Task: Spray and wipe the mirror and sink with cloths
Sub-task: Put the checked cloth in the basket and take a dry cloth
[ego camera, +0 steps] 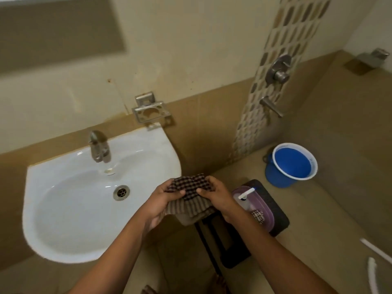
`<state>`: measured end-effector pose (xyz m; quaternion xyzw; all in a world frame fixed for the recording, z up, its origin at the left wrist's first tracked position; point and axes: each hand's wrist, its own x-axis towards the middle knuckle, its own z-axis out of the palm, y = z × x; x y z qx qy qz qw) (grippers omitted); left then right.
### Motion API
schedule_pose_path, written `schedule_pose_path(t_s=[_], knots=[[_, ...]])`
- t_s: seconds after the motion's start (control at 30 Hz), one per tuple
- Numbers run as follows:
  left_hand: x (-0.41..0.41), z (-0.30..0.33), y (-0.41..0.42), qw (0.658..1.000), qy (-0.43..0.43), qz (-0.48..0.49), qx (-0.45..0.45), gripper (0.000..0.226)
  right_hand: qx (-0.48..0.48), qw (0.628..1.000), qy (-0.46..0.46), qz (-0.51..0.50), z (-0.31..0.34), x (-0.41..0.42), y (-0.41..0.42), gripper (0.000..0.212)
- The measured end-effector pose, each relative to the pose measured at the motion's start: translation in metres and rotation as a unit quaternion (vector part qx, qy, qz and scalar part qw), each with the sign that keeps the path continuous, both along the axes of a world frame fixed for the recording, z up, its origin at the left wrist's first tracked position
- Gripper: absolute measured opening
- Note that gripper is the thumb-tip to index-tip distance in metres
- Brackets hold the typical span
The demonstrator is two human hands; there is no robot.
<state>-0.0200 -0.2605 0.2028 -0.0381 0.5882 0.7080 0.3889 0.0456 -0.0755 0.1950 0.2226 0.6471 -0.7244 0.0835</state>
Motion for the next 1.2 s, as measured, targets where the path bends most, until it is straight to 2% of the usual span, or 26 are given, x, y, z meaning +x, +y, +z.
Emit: schedule_pose_path(t_s=[0.1,0.2,0.27,0.37,0.5,0.63,0.77,0.87,0.93,1.0,1.07,1.2], knots=[[0.004,-0.008,0.035,1.000,-0.001,-0.029,-0.012,0.051,-0.038,0.998,-0.005,-0.049,-0.012,0.013,0.032,0.018],[0.007,-0.014,0.064,0.998,-0.056,-0.037,0.018,0.063,-0.081,0.990,-0.003,-0.116,-0.017,0.027,0.057,0.020],[0.009,-0.015,0.082,0.994,-0.085,-0.069,0.022,0.058,-0.096,0.983,-0.006,-0.153,-0.020,0.035,0.072,0.023],[0.009,-0.017,0.104,0.988,-0.073,-0.135,-0.003,0.048,-0.129,0.974,-0.024,-0.186,-0.025,0.046,0.087,0.030],[-0.009,-0.027,0.134,0.984,-0.028,-0.175,-0.026,0.072,-0.172,0.960,-0.023,-0.222,-0.033,0.063,0.105,0.041],[-0.025,-0.041,0.164,0.972,0.017,-0.233,-0.037,0.055,-0.178,0.943,0.001,-0.282,-0.038,0.073,0.112,0.039],[-0.041,-0.048,0.188,0.955,0.024,-0.297,-0.010,0.049,-0.184,0.925,0.034,-0.329,-0.038,0.075,0.114,0.043],[-0.046,-0.044,0.200,0.942,-0.007,-0.336,0.019,0.038,-0.165,0.907,0.045,-0.384,-0.039,0.079,0.118,0.041],[-0.051,-0.044,0.207,0.930,-0.088,-0.352,0.064,0.028,-0.124,0.905,0.038,-0.404,-0.035,0.084,0.124,0.037],[-0.059,-0.048,0.215,0.912,-0.145,-0.370,0.098,0.041,-0.081,0.911,0.041,-0.403,-0.031,0.090,0.133,0.035],[-0.060,-0.046,0.230,0.895,-0.151,-0.407,0.099,0.050,-0.040,0.918,0.053,-0.391,-0.029,0.095,0.143,0.035],[-0.051,-0.042,0.259,0.878,-0.058,-0.475,0.028,0.034,0.025,0.937,0.070,-0.343,-0.029,0.104,0.163,0.036]])
